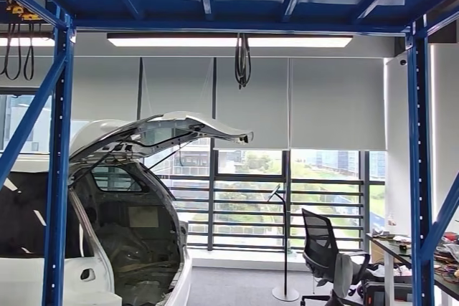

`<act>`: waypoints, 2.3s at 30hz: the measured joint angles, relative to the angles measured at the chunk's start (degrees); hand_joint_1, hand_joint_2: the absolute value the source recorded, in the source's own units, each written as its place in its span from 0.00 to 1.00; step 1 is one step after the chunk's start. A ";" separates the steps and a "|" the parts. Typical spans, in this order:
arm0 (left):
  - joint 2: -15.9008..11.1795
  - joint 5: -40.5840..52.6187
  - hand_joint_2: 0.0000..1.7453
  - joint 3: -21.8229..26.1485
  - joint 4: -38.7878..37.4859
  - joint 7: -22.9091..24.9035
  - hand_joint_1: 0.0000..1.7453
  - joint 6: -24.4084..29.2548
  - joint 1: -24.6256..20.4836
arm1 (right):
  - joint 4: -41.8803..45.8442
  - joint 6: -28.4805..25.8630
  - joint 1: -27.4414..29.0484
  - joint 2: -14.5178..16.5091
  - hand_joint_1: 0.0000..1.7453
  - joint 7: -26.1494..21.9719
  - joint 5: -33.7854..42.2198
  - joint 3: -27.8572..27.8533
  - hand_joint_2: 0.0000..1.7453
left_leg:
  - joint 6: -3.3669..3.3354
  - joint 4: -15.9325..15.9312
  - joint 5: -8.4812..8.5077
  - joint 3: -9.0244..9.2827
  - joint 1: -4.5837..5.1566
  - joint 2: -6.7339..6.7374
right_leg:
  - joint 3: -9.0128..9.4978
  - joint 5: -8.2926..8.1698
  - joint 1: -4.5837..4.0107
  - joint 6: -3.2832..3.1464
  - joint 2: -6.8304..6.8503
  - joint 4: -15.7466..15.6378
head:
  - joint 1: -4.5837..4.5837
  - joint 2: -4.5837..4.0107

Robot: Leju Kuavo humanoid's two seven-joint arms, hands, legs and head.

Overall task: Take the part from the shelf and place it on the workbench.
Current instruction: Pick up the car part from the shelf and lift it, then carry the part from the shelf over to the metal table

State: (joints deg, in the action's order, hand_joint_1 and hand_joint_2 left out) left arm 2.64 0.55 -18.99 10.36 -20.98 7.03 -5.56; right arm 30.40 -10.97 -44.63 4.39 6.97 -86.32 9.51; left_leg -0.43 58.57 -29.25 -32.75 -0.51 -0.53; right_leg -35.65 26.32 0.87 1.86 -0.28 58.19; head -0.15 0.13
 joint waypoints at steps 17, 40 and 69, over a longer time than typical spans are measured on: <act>-0.15 1.91 0.00 0.30 0.00 -1.05 0.00 0.95 -0.01 | 5.84 -2.38 2.85 -2.11 1.00 -0.41 -2.41 -2.33 1.00 | 0.00 0.00 0.00 0.09 0.01 0.00 | 0.09 0.00 0.00 0.00 0.00 -0.01 | 0.00 0.00; -0.09 2.28 1.00 2.76 0.00 -5.17 0.00 3.52 -0.57 | 30.47 3.17 10.07 0.14 1.00 -10.27 11.59 -1.25 1.00 | 0.01 0.00 0.00 -0.02 -0.03 0.01 | -0.03 0.00 -0.02 -0.01 -0.03 0.03 | 0.00 0.00; 0.08 2.59 1.00 9.42 0.00 -7.19 0.00 4.81 -0.07 | 68.50 27.19 22.66 2.20 1.00 -26.98 86.03 19.80 1.00 | 0.01 -0.01 0.00 -0.04 -0.01 0.02 | -0.04 0.02 0.00 -0.02 -0.04 0.02 | 0.00 0.00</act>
State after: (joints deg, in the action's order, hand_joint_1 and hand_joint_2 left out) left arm 2.72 3.14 -9.57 10.36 -28.17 11.84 -5.63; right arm 98.89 16.22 -21.97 6.59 -20.00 -0.29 29.31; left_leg -0.43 58.56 -29.25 -32.79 -0.52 -0.51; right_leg -35.70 26.34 0.86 1.84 -0.31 58.21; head -0.15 0.13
